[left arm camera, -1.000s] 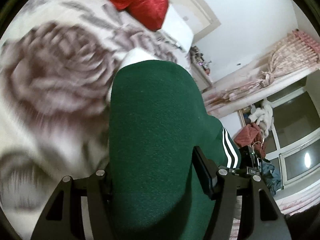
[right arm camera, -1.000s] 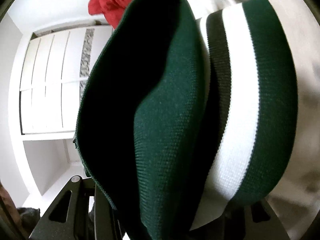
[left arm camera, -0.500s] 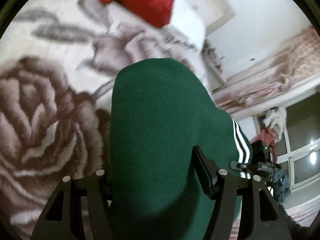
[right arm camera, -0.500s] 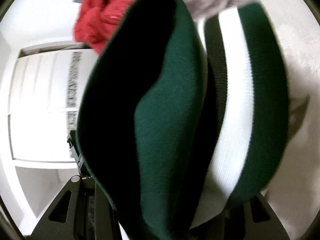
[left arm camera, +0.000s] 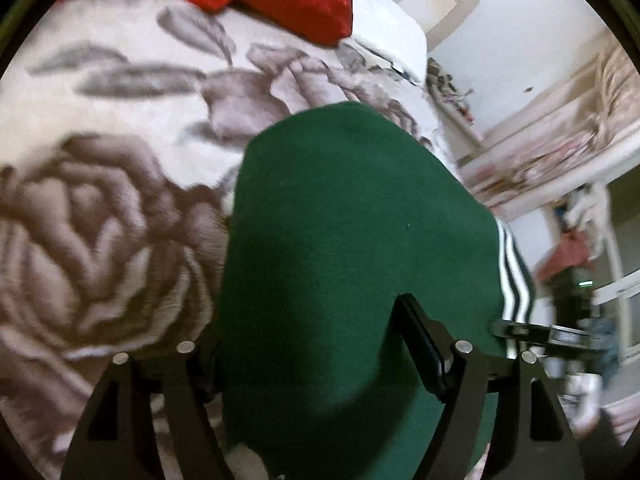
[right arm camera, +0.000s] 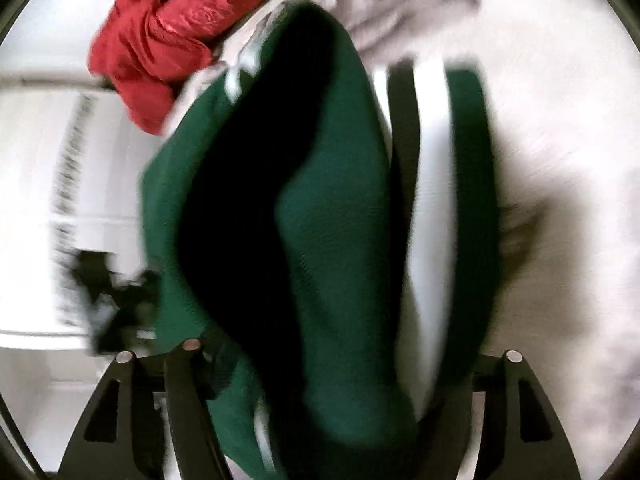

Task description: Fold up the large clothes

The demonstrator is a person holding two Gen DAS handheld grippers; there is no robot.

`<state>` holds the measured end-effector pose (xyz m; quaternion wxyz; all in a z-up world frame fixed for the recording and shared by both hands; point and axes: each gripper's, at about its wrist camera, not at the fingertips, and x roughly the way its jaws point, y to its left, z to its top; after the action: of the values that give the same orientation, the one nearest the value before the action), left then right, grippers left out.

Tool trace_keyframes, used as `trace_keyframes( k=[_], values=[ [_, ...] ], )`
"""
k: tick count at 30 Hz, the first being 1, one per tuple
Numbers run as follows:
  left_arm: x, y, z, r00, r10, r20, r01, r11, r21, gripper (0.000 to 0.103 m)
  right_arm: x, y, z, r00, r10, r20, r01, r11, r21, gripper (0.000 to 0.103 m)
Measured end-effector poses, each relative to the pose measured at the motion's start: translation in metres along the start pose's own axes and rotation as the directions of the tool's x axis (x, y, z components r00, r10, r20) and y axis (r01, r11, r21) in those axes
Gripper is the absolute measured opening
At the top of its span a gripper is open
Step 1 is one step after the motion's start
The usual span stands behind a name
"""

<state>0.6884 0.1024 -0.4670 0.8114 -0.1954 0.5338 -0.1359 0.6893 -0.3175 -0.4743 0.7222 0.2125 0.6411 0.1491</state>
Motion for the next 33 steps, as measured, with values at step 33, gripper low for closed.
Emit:
trace_keyframes(
  k=[33],
  values=[
    [-0.370,-0.263,-0.211,0.873,0.337,0.353,-0.417,0.891,0.180,0.098,-0.361,0.263,-0.327,0.686,-0.512,0.517,0.592,0.805,0.011,0.094]
  ],
)
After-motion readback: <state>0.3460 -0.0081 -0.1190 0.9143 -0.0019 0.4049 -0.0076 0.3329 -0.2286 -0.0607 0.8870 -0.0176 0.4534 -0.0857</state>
